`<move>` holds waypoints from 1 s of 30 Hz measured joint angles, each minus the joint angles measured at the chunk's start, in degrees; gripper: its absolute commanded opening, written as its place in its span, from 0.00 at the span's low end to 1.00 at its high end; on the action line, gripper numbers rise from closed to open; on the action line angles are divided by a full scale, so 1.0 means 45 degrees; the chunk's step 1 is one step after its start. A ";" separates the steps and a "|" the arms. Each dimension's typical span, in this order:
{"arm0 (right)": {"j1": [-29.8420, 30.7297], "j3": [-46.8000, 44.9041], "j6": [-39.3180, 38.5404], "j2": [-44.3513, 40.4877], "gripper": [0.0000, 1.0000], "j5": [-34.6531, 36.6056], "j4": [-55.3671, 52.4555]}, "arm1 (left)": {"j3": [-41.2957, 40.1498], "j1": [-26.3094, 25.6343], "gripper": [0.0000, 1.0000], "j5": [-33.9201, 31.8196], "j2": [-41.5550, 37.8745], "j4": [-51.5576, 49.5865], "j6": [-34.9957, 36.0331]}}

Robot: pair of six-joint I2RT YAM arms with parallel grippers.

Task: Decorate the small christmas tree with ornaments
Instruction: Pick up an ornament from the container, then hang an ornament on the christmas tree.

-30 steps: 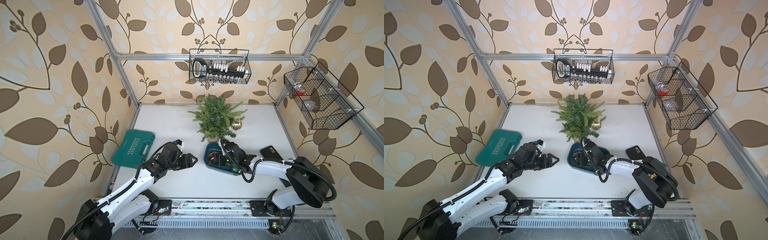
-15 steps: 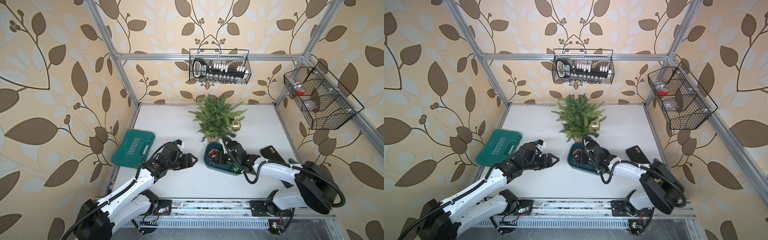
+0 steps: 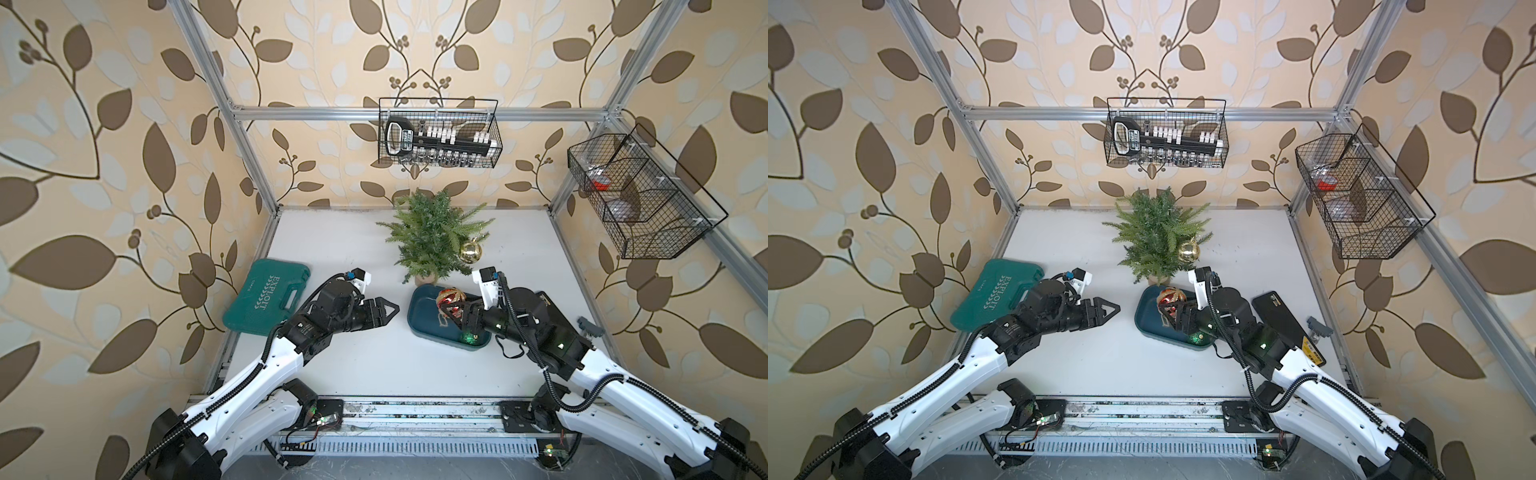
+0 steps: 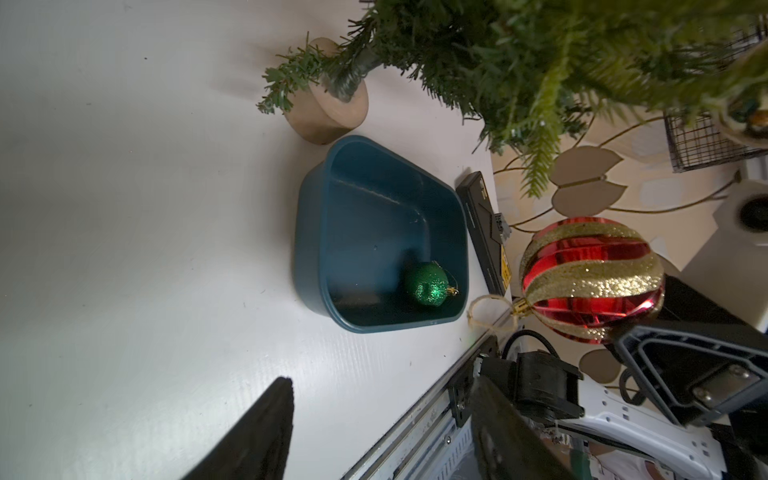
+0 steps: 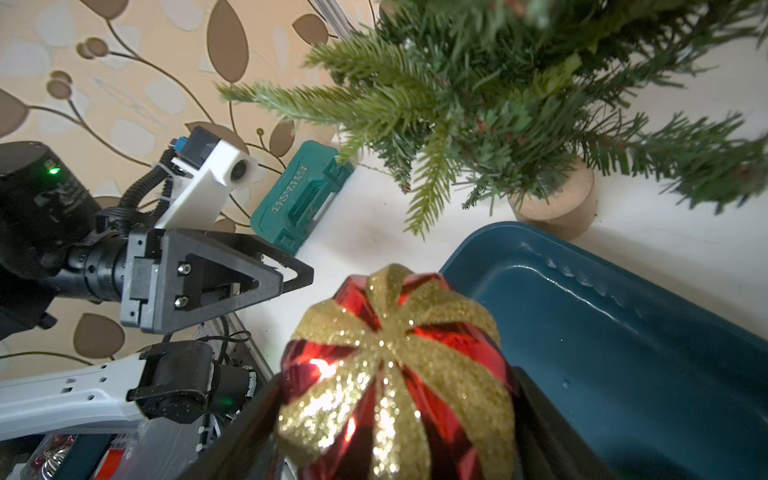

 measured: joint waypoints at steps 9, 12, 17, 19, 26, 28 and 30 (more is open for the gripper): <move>0.0000 0.2720 -0.0865 -0.0063 0.60 -0.0495 -0.1350 | 0.1452 0.0000 0.63 0.0801 -0.0112 0.0083 0.0010; 0.0000 0.3929 -0.1166 0.0520 0.60 -0.0573 -0.1719 | 0.2123 0.0000 0.62 0.1005 0.0005 0.0083 0.0034; 0.0000 0.6353 -0.1753 0.1792 0.60 -0.0534 -0.2171 | 0.3487 0.0000 0.61 0.1078 0.0661 0.0117 0.0053; 0.0000 0.7227 -0.1957 0.2273 0.60 -0.0529 -0.2239 | 0.3978 0.0000 0.61 0.1083 0.0957 0.0117 0.0068; -0.0155 1.0064 -0.2618 0.4158 0.61 -0.0316 -0.2327 | 0.6120 0.0000 0.58 0.1073 0.2127 0.0015 0.0398; -0.0335 1.0603 -0.2730 0.4590 0.61 -0.0291 -0.2312 | 0.6518 0.0000 0.58 0.1069 0.2336 0.0015 0.0486; -0.0651 1.1021 -0.2778 0.4983 0.61 -0.0296 -0.2220 | 0.6839 0.0000 0.58 0.1049 0.2516 0.0010 0.0617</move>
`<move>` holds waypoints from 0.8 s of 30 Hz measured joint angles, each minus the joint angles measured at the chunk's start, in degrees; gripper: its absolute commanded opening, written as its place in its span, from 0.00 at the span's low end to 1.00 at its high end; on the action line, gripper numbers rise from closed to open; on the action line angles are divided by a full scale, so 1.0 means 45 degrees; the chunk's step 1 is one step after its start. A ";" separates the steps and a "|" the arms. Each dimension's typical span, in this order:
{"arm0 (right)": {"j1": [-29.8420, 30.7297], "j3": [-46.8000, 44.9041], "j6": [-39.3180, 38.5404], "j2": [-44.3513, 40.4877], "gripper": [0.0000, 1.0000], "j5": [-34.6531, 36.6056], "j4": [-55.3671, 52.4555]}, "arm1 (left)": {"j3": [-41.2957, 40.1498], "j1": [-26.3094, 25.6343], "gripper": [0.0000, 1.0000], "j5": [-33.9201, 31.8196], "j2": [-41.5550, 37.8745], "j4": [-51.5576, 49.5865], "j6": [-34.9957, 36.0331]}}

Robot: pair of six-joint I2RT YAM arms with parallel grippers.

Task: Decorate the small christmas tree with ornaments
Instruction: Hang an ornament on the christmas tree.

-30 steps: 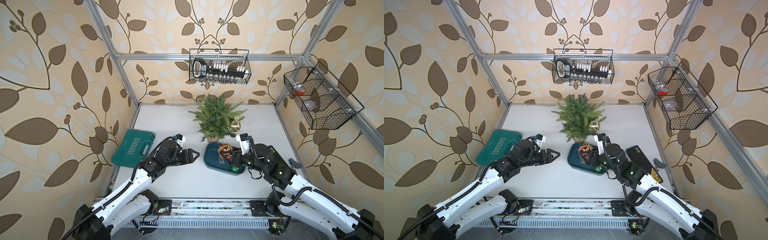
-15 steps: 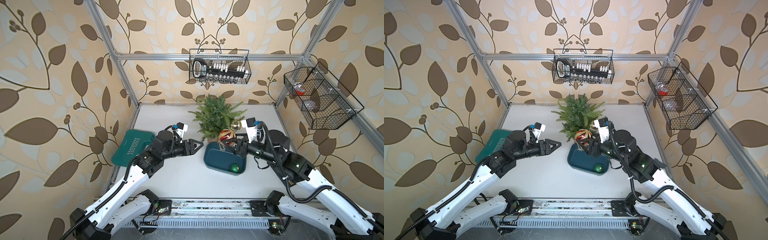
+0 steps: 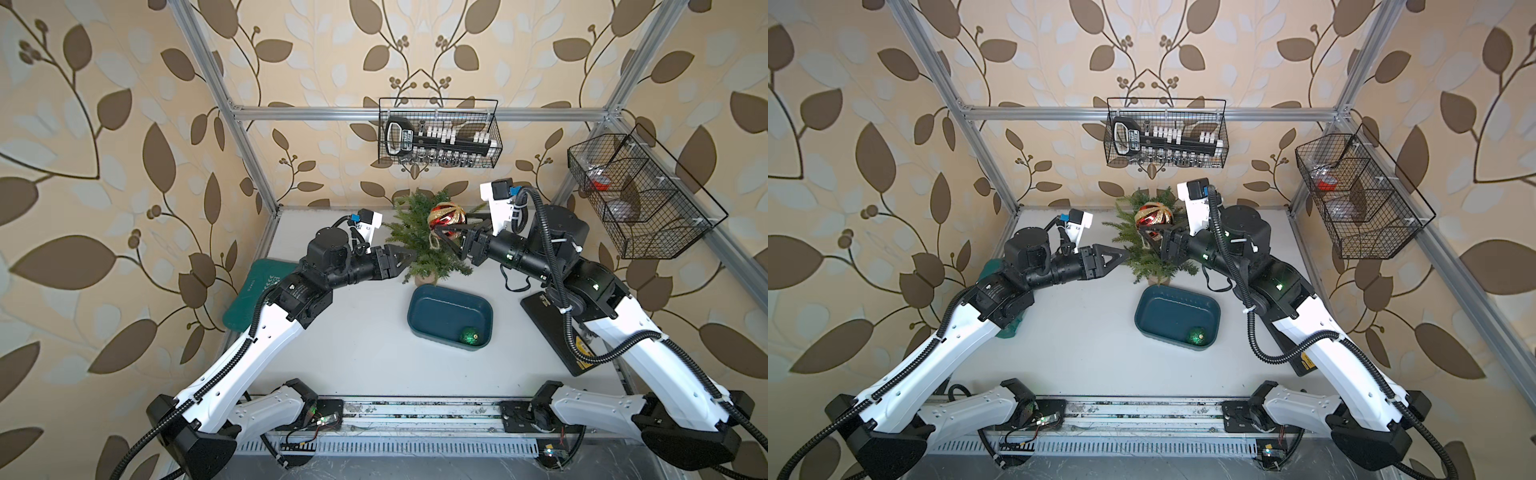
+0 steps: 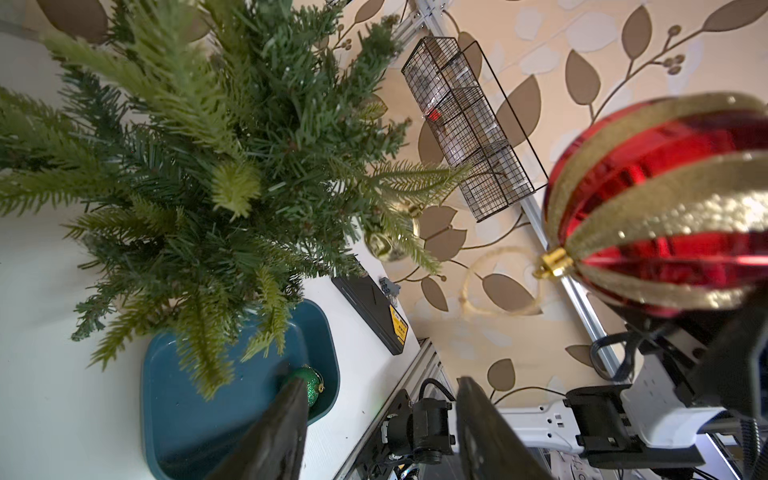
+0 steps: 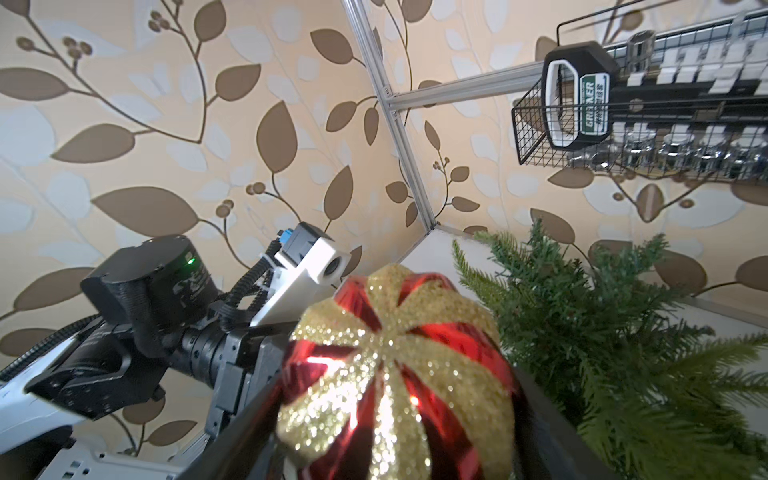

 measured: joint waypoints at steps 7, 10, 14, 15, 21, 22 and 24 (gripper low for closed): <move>-0.0967 0.0481 0.0044 0.1030 0.60 -0.0219 0.0432 | 0.0393 0.0010 0.59 -0.0087 0.0471 -0.0019 0.0160; -0.1069 0.0767 0.0049 0.1506 0.60 -0.0413 0.0583 | 0.0534 0.0015 0.59 -0.0092 0.0729 -0.0039 0.0214; -0.1083 0.1005 0.0049 0.1904 0.60 -0.0695 0.0733 | 0.0670 0.0029 0.60 -0.0092 0.0991 -0.0044 0.0257; -0.1093 0.1015 0.0049 0.1938 0.60 -0.0729 0.0772 | 0.0670 0.0034 0.60 -0.0092 0.1015 -0.0044 0.0262; -0.1457 0.1015 0.0146 0.1962 0.60 -0.0767 0.1001 | 0.0670 0.0117 0.62 -0.0107 0.1083 -0.0044 0.0311; -0.1520 0.1015 0.0151 0.1962 0.60 -0.0763 0.1054 | 0.0670 0.0117 0.62 -0.0107 0.1093 -0.0039 0.0311; -0.1617 0.1015 0.0189 0.1972 0.60 -0.0724 0.1151 | 0.0670 0.0117 0.63 -0.0112 0.1137 -0.0034 0.0311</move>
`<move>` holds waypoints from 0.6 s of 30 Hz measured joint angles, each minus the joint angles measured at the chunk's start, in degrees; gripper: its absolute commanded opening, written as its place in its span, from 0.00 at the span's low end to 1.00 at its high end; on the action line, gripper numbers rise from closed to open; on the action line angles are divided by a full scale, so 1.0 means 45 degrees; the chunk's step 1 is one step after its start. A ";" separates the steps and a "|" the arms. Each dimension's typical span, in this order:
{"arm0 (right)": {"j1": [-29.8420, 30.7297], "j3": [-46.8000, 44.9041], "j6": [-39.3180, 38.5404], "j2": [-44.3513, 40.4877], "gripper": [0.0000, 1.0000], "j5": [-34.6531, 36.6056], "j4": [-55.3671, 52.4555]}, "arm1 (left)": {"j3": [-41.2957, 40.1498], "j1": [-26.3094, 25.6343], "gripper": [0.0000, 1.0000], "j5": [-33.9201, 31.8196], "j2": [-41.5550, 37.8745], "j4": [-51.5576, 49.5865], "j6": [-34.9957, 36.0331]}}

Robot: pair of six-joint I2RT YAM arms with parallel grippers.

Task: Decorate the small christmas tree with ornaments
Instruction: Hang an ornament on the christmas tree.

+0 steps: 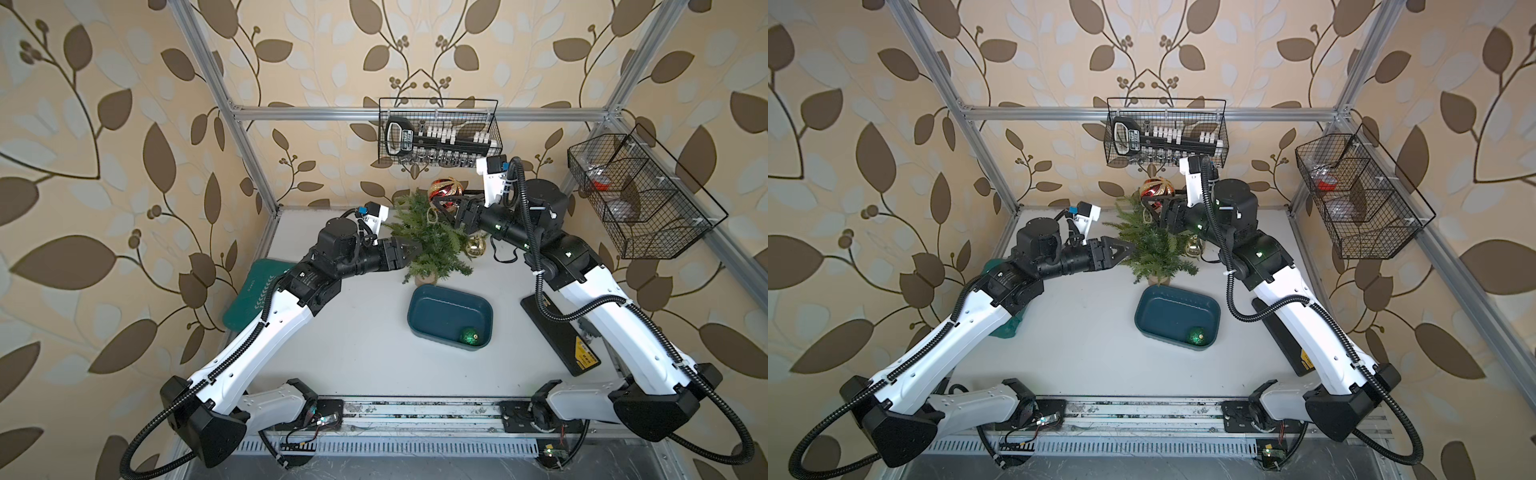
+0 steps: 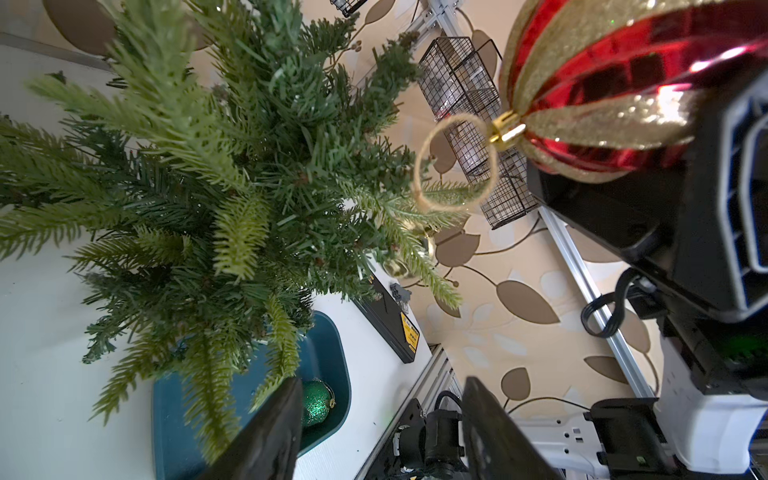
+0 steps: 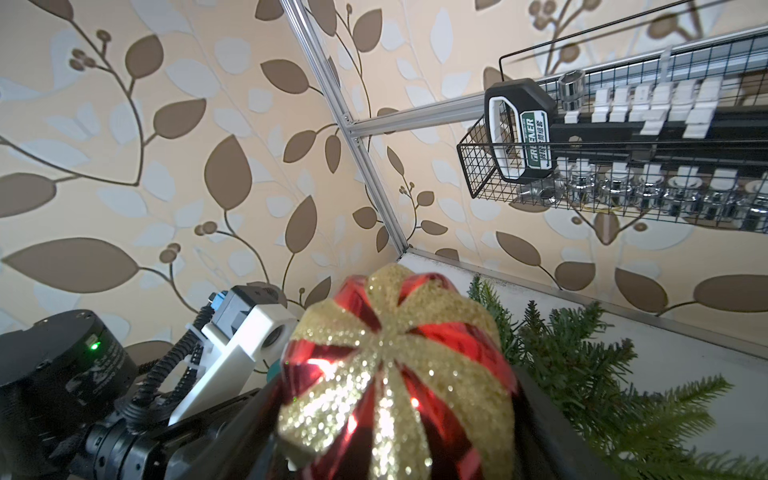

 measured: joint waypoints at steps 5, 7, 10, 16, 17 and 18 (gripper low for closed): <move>-0.0160 0.0000 0.0087 0.0214 0.60 0.0000 0.0141 | 0.0005 0.0005 0.64 0.0005 0.0126 0.0015 0.0000; -0.0223 -0.0005 0.0146 0.0330 0.60 0.0000 0.0151 | 0.0019 0.0005 0.65 0.0005 0.0175 0.0044 0.0000; -0.0335 -0.0010 0.0243 0.0457 0.60 -0.0039 0.0160 | 0.0063 0.0005 0.65 0.0005 0.0262 0.0053 -0.0005; -0.0408 -0.0087 0.0393 0.0461 0.60 -0.0087 0.0238 | 0.0219 0.0005 0.71 0.0010 0.0325 0.0092 0.0000; -0.0408 -0.0151 0.0427 0.0457 0.60 -0.0126 0.0311 | 0.0238 0.0005 0.72 0.0010 0.0325 0.0107 -0.0015; -0.0413 -0.0243 0.0452 0.0437 0.60 -0.0170 0.0398 | 0.0253 0.0005 0.73 0.0010 0.0325 0.0126 -0.0034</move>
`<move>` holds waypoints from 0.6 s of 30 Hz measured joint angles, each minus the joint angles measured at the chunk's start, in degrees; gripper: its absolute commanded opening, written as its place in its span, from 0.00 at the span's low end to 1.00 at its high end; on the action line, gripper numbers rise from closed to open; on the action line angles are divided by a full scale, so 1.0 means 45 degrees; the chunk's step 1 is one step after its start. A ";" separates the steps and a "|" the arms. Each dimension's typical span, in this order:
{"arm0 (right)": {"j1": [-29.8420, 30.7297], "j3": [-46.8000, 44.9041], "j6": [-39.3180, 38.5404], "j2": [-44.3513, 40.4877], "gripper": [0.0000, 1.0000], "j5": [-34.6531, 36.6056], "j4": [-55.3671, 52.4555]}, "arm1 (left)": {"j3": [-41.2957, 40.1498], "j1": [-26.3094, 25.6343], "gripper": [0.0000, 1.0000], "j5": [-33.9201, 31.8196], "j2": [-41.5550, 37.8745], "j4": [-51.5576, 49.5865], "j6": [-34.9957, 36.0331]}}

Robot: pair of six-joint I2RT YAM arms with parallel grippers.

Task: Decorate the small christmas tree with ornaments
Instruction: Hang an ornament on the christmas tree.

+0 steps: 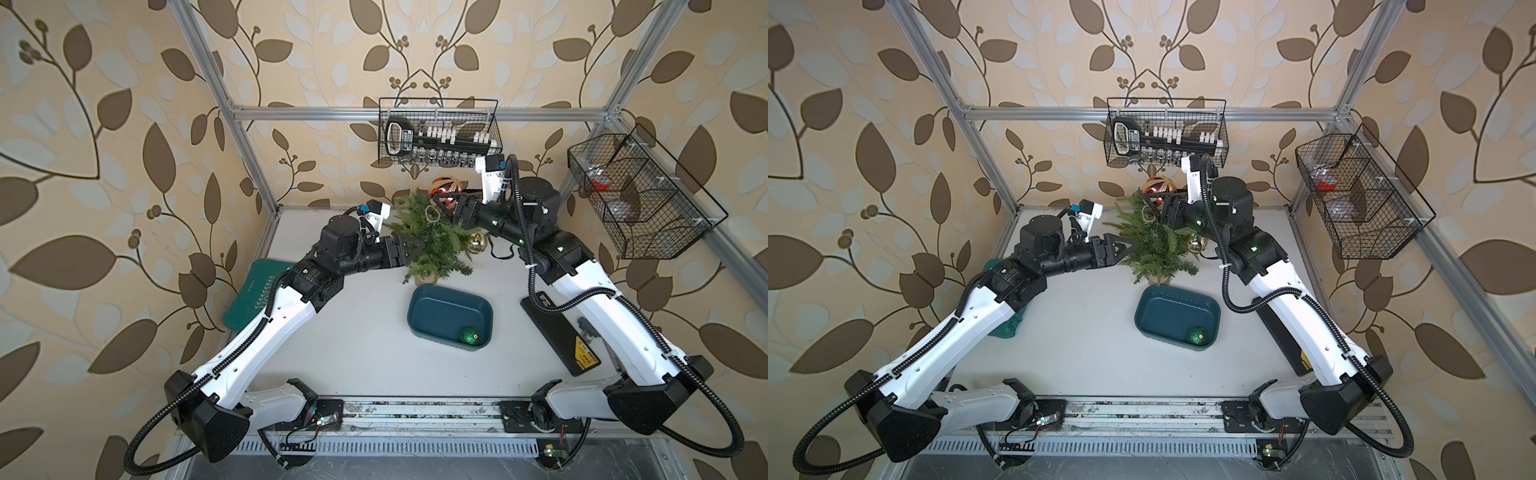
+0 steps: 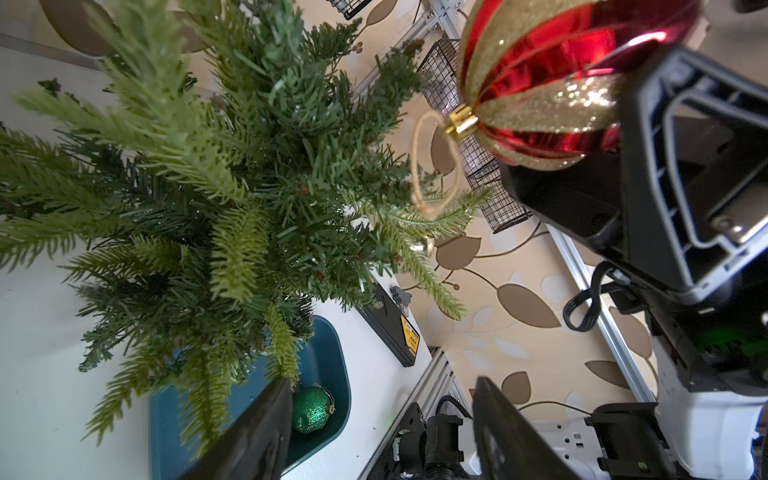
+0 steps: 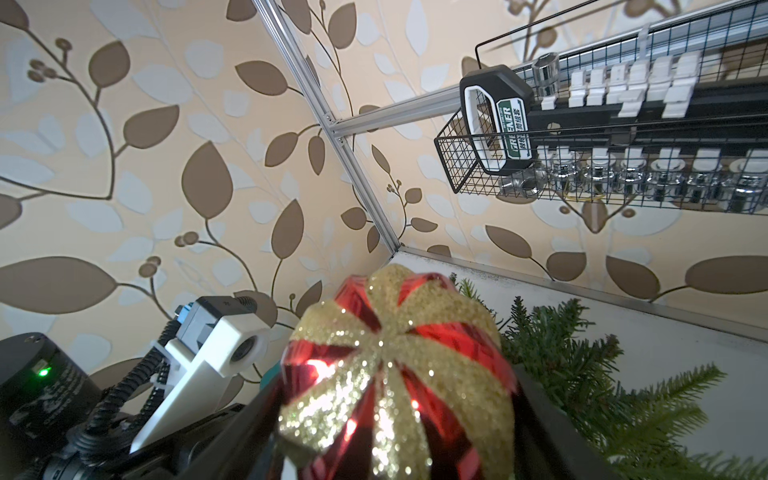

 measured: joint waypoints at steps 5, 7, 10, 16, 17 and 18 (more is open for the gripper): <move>-0.0005 -0.0544 0.0175 -0.0121 0.60 -0.0185 0.0185 | 0.0209 -0.0005 0.73 0.0000 0.0073 0.0160 -0.0015; -0.0005 -0.0549 0.0189 -0.0121 0.60 -0.0228 0.0194 | 0.0345 0.0000 0.70 0.0000 0.0160 0.0272 -0.0034; -0.0005 -0.0588 0.0267 -0.0170 0.60 -0.0257 0.0277 | 0.0544 0.0000 0.65 0.0005 0.0369 0.0437 -0.0102; -0.0005 -0.0967 0.0364 -0.0495 0.60 -0.0151 0.0481 | 0.0748 0.0000 0.57 -0.0005 0.0894 0.0593 -0.0194; -0.0005 -0.1059 0.0374 -0.0583 0.60 -0.0112 0.0495 | 0.0777 0.0000 0.56 -0.0010 0.0967 0.0597 -0.0199; -0.0005 -0.1141 0.0384 -0.0661 0.60 -0.0073 0.0495 | 0.0811 0.0000 0.55 -0.0015 0.1039 0.0602 -0.0199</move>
